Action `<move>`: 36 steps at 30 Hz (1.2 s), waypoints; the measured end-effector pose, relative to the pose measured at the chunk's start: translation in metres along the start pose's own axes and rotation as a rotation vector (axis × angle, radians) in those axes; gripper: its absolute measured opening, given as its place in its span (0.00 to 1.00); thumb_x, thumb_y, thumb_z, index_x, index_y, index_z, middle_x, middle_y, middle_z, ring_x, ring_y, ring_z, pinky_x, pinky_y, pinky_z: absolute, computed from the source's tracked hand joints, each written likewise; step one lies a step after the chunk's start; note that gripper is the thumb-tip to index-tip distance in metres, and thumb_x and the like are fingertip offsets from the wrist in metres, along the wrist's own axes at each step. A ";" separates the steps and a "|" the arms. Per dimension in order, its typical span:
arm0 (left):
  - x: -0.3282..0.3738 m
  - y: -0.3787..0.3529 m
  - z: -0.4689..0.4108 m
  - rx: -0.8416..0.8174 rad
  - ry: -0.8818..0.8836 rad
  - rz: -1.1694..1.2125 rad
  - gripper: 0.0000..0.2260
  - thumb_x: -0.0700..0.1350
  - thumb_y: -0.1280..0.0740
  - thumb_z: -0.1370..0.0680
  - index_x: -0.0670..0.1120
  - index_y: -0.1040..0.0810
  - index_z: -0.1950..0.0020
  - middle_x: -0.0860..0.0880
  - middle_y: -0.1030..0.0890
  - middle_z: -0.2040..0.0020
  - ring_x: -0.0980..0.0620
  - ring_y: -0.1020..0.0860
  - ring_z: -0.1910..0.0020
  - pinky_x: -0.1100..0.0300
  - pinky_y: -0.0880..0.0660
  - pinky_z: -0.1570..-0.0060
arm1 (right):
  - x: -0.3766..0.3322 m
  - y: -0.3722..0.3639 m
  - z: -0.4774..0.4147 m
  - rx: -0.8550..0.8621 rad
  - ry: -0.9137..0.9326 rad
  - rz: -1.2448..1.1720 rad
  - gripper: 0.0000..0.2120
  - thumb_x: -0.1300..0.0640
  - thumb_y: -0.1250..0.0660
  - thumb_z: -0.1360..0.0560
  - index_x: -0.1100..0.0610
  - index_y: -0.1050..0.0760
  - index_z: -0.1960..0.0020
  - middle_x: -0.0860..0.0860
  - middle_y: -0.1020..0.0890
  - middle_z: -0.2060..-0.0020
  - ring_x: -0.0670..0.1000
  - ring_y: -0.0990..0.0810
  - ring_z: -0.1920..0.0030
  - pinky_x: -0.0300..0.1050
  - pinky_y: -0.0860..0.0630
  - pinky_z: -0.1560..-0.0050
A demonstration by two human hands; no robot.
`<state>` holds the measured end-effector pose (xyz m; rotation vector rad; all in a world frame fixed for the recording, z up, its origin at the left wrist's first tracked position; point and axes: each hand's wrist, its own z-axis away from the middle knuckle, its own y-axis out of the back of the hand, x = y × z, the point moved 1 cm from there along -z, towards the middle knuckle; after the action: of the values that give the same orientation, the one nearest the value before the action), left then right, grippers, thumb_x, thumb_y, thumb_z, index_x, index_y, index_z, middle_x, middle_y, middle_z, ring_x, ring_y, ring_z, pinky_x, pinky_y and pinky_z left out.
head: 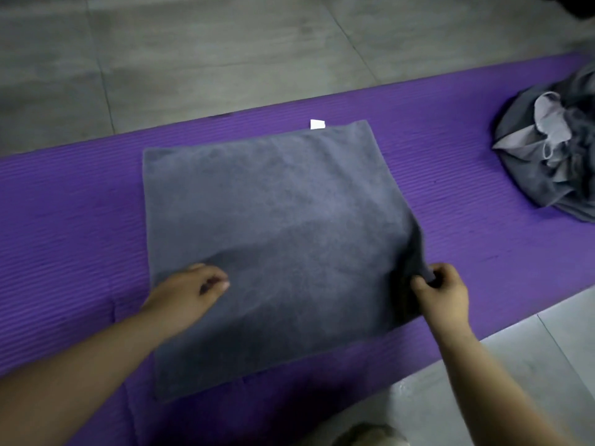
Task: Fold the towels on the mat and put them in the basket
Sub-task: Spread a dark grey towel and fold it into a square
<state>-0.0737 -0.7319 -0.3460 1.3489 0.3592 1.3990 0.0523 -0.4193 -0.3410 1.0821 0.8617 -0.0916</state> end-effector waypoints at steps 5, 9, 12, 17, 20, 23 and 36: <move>0.072 -0.017 -0.044 -0.061 0.222 0.636 0.06 0.40 0.42 0.21 0.44 0.27 0.46 0.50 0.24 0.61 0.66 0.23 0.71 0.71 0.29 0.66 | -0.038 -0.042 0.047 -0.215 0.599 0.026 0.13 0.53 0.41 0.37 0.61 0.22 0.63 0.54 0.19 0.68 0.50 0.28 0.61 0.40 0.33 0.62; 0.085 -0.024 -0.063 -0.032 0.458 0.828 0.11 0.45 0.40 0.21 0.43 0.28 0.41 0.44 0.23 0.48 0.47 0.23 0.50 0.58 0.24 0.53 | -0.054 -0.094 0.082 -0.428 0.833 0.186 0.09 0.52 0.39 0.39 0.53 0.21 0.67 0.48 0.20 0.73 0.48 0.23 0.71 0.38 0.27 0.70; 0.075 -0.032 -0.066 0.030 0.474 0.459 0.20 0.47 0.35 0.24 0.40 0.29 0.35 0.42 0.24 0.38 0.46 0.26 0.38 0.61 0.32 0.39 | -0.045 -0.114 0.095 -0.543 0.880 0.400 0.13 0.45 0.26 0.51 0.47 0.21 0.68 0.42 0.21 0.74 0.43 0.23 0.72 0.30 0.28 0.70; 0.094 -0.042 -0.086 0.066 0.361 0.370 0.24 0.47 0.32 0.26 0.44 0.34 0.31 0.45 0.26 0.36 0.47 0.27 0.37 0.60 0.33 0.39 | -0.034 -0.114 0.089 -0.513 0.988 0.363 0.18 0.44 0.24 0.53 0.45 0.19 0.64 0.40 0.20 0.71 0.41 0.22 0.69 0.29 0.26 0.65; 0.106 -0.043 -0.111 0.076 0.364 0.330 0.25 0.43 0.33 0.26 0.43 0.35 0.30 0.43 0.28 0.33 0.46 0.29 0.35 0.60 0.34 0.38 | -0.029 -0.113 0.086 -0.567 1.022 0.372 0.19 0.43 0.25 0.53 0.44 0.19 0.62 0.40 0.19 0.70 0.41 0.22 0.68 0.30 0.26 0.65; 0.110 -0.040 -0.123 0.059 0.371 0.288 0.24 0.42 0.32 0.26 0.41 0.34 0.31 0.42 0.28 0.33 0.46 0.30 0.35 0.64 0.36 0.42 | -0.027 -0.112 0.082 -0.627 1.018 0.380 0.18 0.44 0.26 0.51 0.45 0.18 0.61 0.41 0.19 0.69 0.41 0.21 0.67 0.30 0.26 0.65; -0.017 0.047 -0.072 0.016 0.476 0.160 0.20 0.36 0.34 0.26 0.38 0.31 0.34 0.40 0.25 0.37 0.44 0.26 0.39 0.63 0.35 0.47 | -0.103 -0.139 0.131 -1.078 1.071 0.357 0.19 0.63 0.38 0.28 0.58 0.27 0.38 0.57 0.23 0.42 0.55 0.22 0.44 0.40 0.27 0.47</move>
<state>-0.1613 -0.7299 -0.3387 1.0630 0.5854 1.8558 -0.0076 -0.6284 -0.3513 0.1498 1.3743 1.2209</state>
